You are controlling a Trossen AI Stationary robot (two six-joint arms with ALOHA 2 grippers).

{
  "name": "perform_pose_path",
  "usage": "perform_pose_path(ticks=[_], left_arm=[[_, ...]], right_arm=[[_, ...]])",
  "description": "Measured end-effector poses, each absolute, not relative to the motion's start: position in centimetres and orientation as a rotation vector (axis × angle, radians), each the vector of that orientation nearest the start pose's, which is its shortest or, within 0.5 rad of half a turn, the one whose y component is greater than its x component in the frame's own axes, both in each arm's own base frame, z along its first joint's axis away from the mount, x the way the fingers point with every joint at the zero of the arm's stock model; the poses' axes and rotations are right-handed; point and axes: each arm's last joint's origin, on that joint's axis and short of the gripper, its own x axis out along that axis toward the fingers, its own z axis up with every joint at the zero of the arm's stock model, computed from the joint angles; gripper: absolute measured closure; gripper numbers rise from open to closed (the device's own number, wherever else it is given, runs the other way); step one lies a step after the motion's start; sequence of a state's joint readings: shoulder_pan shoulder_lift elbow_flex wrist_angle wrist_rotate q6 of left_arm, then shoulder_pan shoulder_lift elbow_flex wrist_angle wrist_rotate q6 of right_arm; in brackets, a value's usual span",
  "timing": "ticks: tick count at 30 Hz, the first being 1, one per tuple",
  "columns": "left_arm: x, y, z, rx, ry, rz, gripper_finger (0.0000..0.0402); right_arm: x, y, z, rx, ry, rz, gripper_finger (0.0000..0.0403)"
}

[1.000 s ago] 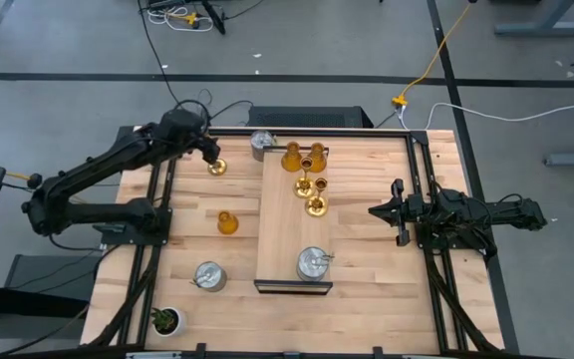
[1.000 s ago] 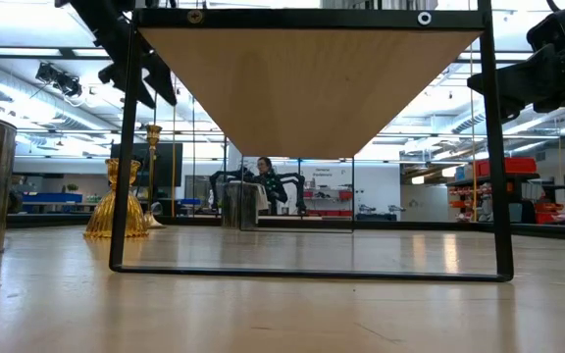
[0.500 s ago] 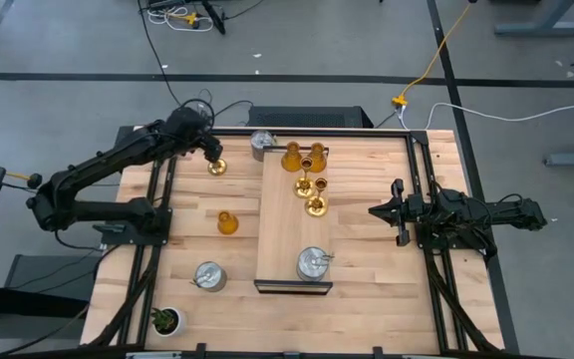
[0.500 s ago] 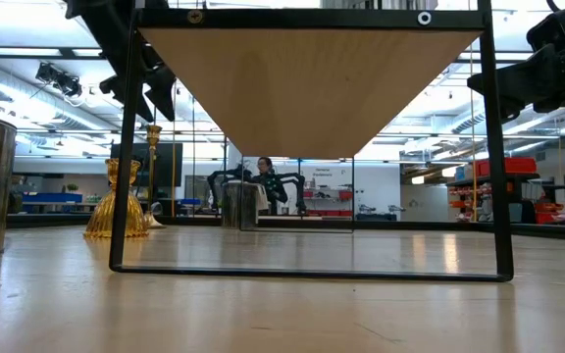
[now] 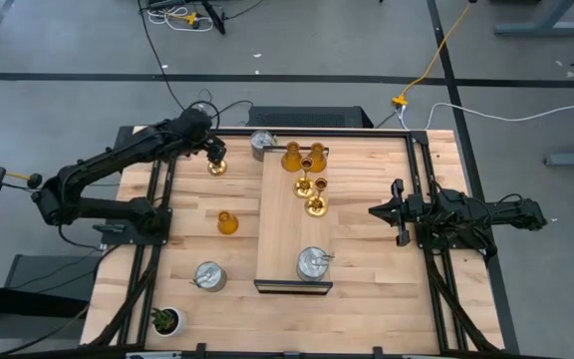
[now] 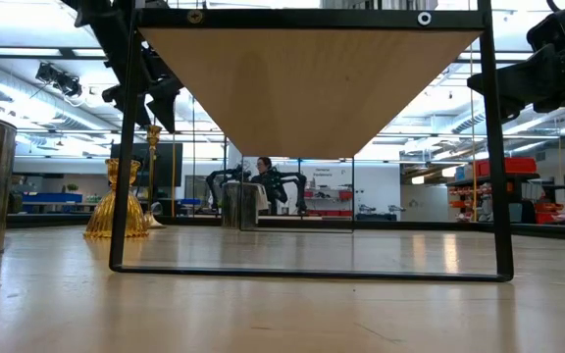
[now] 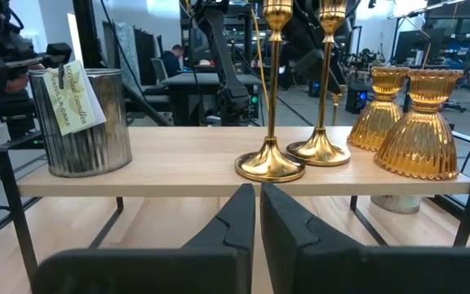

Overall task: Pick & Place candle stick holders
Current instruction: Put the candle holder on the shelf aligned with the other candle holder

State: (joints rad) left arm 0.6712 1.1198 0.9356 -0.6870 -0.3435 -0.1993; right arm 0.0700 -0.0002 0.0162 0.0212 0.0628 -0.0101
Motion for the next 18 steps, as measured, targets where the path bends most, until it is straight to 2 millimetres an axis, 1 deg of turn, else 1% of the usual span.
perform_pose_path(ticks=[3, 6, 14, 18], left_arm=[[16.47, 14.32, 28.24, -0.318, 0.8, 1.036, 0.008], [16.47, 14.32, 28.25, -0.318, 0.8, 1.036, 0.009], [16.5, 14.29, 28.24, -0.322, 0.8, 1.025, 0.0148], [16.55, 14.26, 28.22, -0.332, 0.799, 1.005, 0.017]], right_arm=[[9.64, 0.5, 17.11, -0.007, -0.038, 0.007, 0.0376], [9.64, 0.5, 17.11, -0.007, -0.038, 0.007, 0.0376], [9.64, 0.49, 17.11, -0.007, -0.037, 0.007, 0.0376], [9.64, 0.5, 17.11, -0.007, -0.038, 0.007, 0.0376]])
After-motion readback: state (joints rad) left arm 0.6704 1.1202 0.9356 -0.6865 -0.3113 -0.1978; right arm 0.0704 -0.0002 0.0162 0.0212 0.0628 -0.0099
